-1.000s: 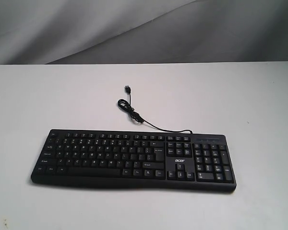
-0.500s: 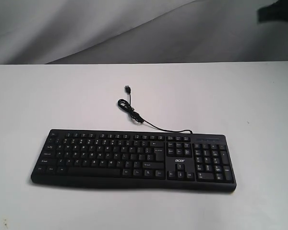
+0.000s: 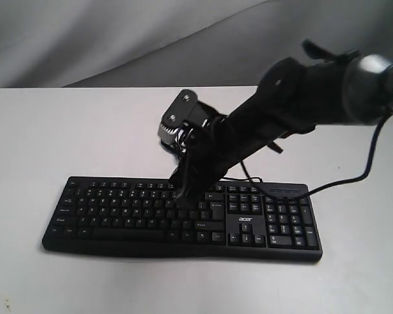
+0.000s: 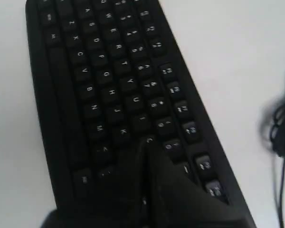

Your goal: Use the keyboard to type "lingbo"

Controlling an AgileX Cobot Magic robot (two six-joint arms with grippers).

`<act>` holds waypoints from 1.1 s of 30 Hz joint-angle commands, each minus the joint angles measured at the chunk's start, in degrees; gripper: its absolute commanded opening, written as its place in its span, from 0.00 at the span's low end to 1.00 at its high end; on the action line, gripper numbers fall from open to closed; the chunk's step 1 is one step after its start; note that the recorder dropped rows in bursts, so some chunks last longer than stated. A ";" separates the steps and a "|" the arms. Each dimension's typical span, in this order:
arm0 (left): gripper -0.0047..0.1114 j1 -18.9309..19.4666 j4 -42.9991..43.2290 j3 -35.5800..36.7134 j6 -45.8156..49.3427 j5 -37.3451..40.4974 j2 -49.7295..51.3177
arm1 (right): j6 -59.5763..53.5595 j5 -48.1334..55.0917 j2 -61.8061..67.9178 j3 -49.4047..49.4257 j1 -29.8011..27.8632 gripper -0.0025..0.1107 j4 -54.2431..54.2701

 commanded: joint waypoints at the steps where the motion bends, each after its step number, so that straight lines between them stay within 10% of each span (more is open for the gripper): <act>1: 0.04 -0.04 -0.21 0.28 -0.12 -0.34 0.37 | -1.68 -2.80 2.64 -0.45 3.10 0.02 0.21; 33: 0.04 -0.04 -0.21 0.28 -0.12 -0.34 0.37 | -6.07 -5.59 8.78 -0.45 4.02 0.02 3.74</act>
